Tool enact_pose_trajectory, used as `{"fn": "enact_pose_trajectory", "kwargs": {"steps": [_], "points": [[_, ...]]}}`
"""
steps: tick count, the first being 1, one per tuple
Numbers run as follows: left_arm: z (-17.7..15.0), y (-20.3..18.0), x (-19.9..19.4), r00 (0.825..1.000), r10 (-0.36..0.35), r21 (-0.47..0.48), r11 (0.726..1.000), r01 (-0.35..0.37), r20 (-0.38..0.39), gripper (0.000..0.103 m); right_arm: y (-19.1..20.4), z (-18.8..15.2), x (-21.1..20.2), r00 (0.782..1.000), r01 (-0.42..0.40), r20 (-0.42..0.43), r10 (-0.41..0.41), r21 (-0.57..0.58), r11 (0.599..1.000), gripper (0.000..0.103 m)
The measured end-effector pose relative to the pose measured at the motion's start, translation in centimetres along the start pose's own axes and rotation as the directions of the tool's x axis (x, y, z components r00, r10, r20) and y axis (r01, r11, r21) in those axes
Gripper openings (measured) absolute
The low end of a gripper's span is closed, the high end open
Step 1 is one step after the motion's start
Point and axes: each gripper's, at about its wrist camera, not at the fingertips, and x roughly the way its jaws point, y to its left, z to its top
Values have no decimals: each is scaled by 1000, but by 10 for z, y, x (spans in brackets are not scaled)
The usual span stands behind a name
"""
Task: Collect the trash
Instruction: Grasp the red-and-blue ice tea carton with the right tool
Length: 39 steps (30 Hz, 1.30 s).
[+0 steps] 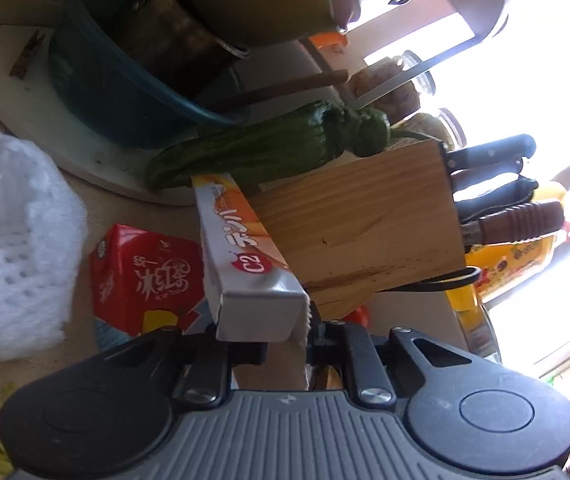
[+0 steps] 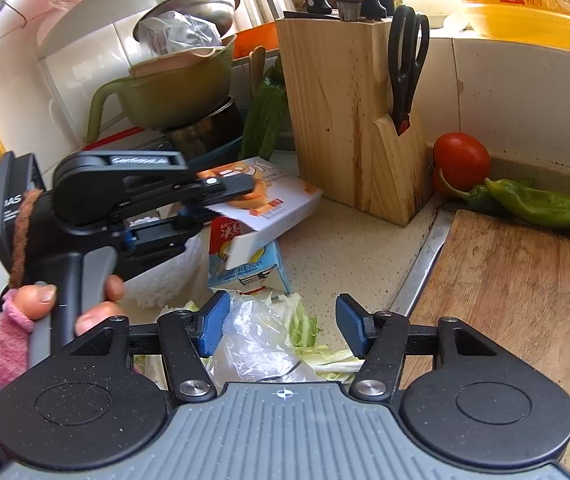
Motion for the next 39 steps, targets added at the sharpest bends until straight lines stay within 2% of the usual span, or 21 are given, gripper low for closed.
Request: {"fn": "enact_pose_trajectory", "kwargs": {"steps": [4,6,8,11,18,21,27,28,34,39], "points": [[3,-3,10,999,40,13,999,-40,11,13,-2,0,0,1000,0,1,0,9,1000,66],[4,-4,9,999,33,10,999,-33,8,13,-2,0,-1,1000,9,5,-9,7,1000,66],[7,-6,3,1000,10,27,1000,-10,21,9,-3,1,-2,1000,14,6,-14,8,1000,61],[13,-11,-16,998,-41,52,998,38,55,8,-8,3,-5,1000,2,10,-3,26,1000,49],[25,-11,-70,991,-85,41,996,81,102,8,-13,9,-6,1000,-2,18,2,48,999,49],[27,-6,-100,989,-74,47,996,69,127,8,-12,13,-4,1000,-21,17,20,56,998,50],[30,9,-146,982,-54,31,998,49,180,9,6,20,-1,999,-44,15,44,-10,999,57],[30,10,-151,981,-53,32,998,48,189,9,9,22,3,999,-45,9,45,-22,999,61],[28,21,-180,972,-43,16,999,41,232,9,42,38,36,999,-41,-31,36,-153,987,72],[25,31,-188,970,-22,1,1000,23,242,9,57,42,80,995,-25,-102,2,-228,973,75]]}}
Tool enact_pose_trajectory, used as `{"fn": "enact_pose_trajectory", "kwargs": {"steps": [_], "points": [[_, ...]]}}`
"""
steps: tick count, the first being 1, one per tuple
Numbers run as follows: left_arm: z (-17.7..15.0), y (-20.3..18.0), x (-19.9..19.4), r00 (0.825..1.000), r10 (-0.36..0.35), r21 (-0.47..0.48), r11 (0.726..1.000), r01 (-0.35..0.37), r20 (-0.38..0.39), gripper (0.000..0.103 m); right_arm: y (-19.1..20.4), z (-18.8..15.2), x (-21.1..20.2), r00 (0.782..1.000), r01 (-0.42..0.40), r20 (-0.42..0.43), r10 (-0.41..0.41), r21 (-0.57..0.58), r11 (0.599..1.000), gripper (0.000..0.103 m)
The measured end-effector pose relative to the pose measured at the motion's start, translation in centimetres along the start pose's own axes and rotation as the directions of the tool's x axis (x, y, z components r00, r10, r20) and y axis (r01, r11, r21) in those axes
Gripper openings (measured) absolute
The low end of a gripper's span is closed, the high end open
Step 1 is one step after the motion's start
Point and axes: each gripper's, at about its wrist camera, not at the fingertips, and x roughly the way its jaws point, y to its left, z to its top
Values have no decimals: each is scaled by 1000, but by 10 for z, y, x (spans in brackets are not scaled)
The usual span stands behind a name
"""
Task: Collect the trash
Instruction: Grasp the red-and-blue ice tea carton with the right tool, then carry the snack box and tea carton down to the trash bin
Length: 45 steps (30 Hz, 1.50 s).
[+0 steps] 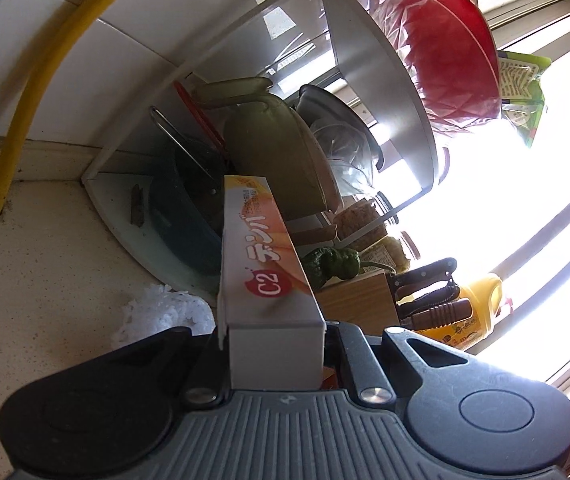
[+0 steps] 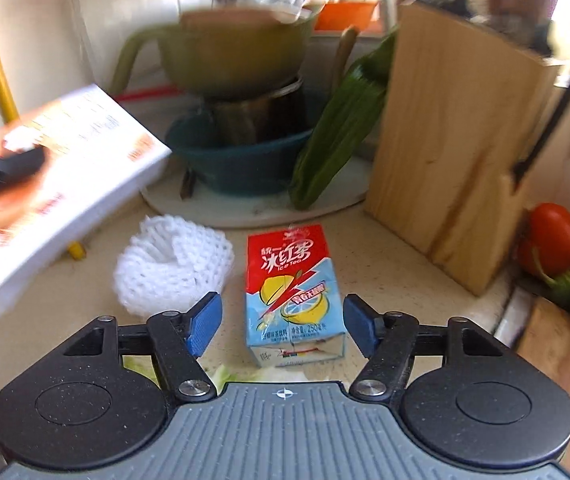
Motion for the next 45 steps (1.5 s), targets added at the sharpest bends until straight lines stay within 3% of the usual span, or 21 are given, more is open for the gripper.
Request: {"fn": "enact_pose_trajectory", "kwargs": {"steps": [4,9,12,17,23,30,37,45], "points": [[0,7,3,1000,11,-13,1000,-11,-2,9,9,7,29,999,30,-33,-32,-56,998,82],[-2,11,15,999,13,-14,1000,-13,-32,9,14,15,52,990,99,-91,-112,-130,986,81],[-3,10,21,999,9,-10,1000,-9,-49,9,7,17,60,988,78,-126,-91,-109,991,73],[-3,10,22,998,8,-3,1000,-9,-57,9,2,18,77,974,79,-204,-95,-85,993,73],[-3,10,15,999,9,-4,1000,-9,-50,9,-5,21,64,985,71,-156,-77,-38,997,73],[-3,-1,10,999,-10,21,1000,11,-44,9,-13,27,31,995,-9,-102,15,63,998,73],[-1,-14,-3,999,-33,49,998,34,-22,9,-12,34,1,993,-105,-36,111,140,985,73],[-4,-28,-30,999,-49,80,996,48,14,9,-10,40,-26,986,-169,20,168,171,971,73]]}}
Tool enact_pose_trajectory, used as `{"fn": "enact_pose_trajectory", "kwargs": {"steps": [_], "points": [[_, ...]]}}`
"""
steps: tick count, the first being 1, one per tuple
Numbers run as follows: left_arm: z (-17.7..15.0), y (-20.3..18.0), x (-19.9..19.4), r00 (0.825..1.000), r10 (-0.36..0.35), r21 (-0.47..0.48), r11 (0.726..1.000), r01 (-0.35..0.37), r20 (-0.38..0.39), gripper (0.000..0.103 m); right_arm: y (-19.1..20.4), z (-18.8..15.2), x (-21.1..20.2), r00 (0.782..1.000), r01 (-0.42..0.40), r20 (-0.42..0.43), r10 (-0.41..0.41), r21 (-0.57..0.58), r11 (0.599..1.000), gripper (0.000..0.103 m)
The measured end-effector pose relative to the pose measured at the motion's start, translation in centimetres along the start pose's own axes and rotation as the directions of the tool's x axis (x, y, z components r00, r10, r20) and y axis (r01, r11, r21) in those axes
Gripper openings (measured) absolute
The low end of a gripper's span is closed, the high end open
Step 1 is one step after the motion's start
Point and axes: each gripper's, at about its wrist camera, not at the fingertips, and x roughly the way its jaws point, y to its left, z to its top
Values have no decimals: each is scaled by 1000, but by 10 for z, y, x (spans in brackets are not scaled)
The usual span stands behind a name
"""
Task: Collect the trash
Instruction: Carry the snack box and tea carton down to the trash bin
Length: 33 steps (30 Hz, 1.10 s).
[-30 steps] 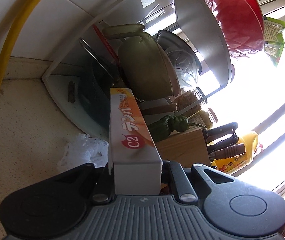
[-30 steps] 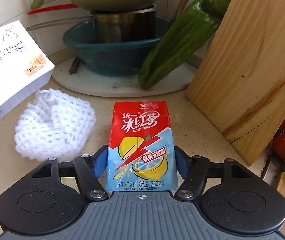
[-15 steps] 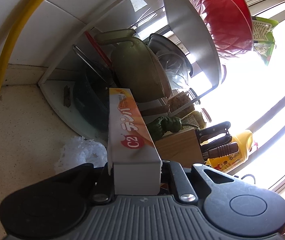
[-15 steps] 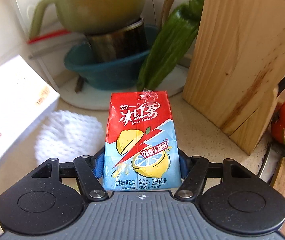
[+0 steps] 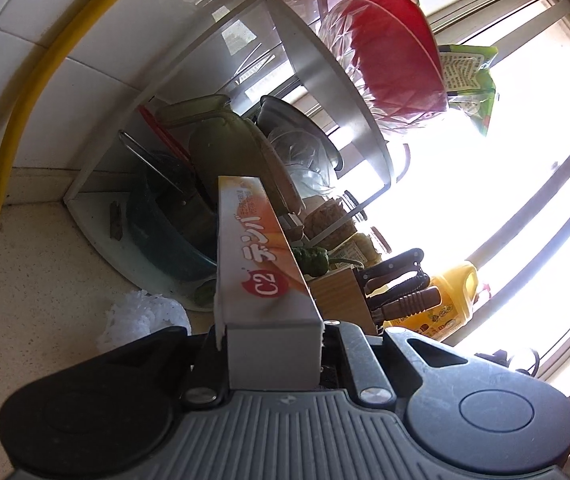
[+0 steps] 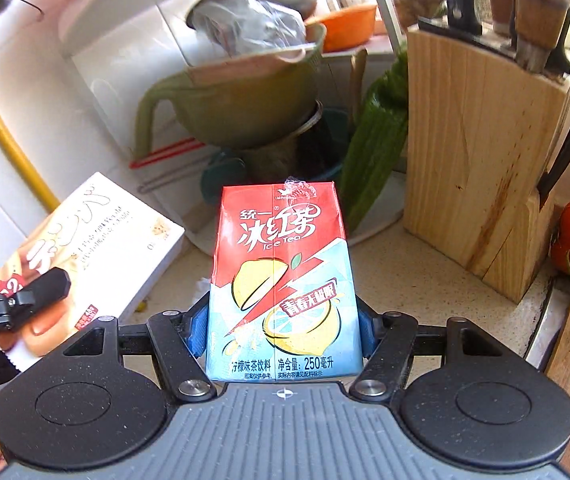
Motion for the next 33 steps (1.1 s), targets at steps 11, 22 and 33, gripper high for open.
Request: {"fn": "enact_pose_trajectory", "kwargs": {"steps": [11,22,33], "points": [[-10,-24,-53,997,17,42,999,-20,74,9,32,-10,-39,996,-81,40,83,-47,996,73],[-35,-39,-126,981,89,55,994,-100,170,9,73,-34,-63,981,-192,11,194,-117,974,73],[-75,-35,-226,919,260,-2,962,-272,296,9,139,-83,-64,928,-370,-123,352,-202,907,73]]}}
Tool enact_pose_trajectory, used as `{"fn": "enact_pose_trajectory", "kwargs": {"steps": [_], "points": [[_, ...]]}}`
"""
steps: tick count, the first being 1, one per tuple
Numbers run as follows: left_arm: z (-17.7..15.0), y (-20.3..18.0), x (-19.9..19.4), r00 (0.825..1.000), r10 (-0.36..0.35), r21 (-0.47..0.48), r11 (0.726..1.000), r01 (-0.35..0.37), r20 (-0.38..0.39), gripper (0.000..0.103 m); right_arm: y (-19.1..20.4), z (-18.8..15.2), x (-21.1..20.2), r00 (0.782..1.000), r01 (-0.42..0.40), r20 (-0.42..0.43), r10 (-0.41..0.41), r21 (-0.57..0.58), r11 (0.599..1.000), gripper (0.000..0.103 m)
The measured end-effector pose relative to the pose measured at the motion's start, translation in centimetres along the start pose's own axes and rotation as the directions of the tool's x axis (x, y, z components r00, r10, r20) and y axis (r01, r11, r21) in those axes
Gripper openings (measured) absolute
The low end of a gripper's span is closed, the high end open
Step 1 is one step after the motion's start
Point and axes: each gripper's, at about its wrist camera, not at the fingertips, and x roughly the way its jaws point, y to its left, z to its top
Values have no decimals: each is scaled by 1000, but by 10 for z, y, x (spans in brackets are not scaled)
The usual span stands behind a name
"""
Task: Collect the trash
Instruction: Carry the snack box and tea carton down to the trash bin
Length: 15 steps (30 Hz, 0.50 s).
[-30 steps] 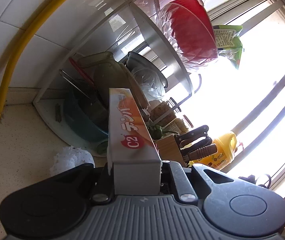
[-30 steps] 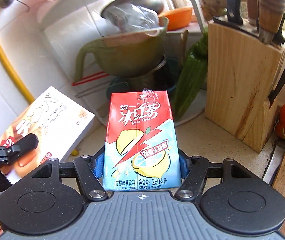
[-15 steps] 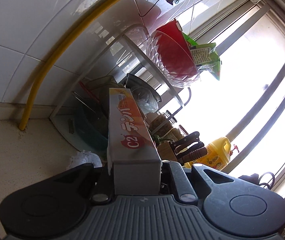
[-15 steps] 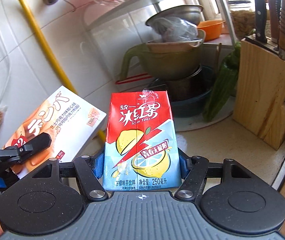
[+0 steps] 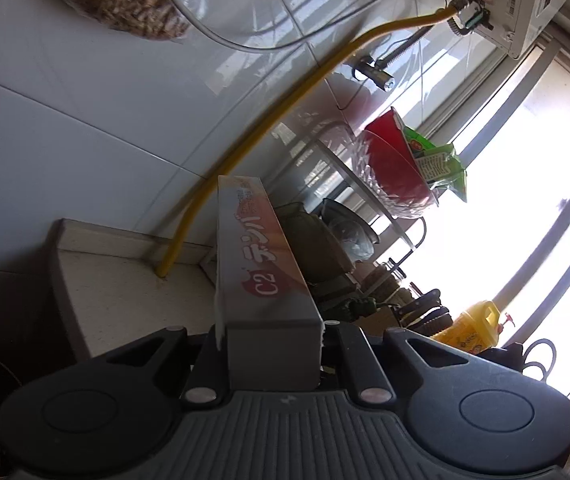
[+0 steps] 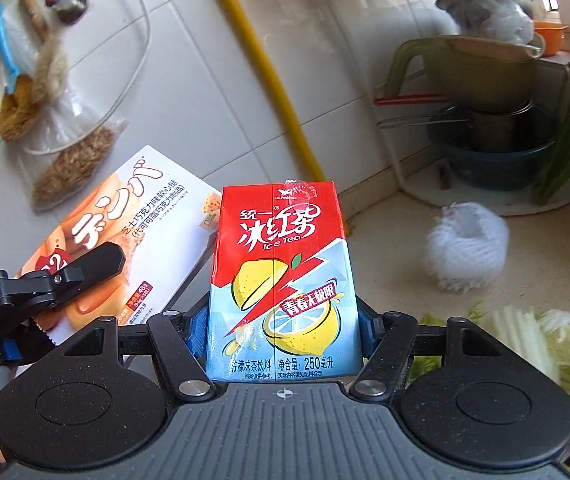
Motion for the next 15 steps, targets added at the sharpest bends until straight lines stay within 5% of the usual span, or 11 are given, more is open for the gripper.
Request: {"fn": "enact_pose_trajectory", "kwargs": {"steps": [15], "points": [[-14,79,-74,967,253,-80,965,-251,18,10,83,-64,76,958,-163,-248,145,-51,985,73]]}}
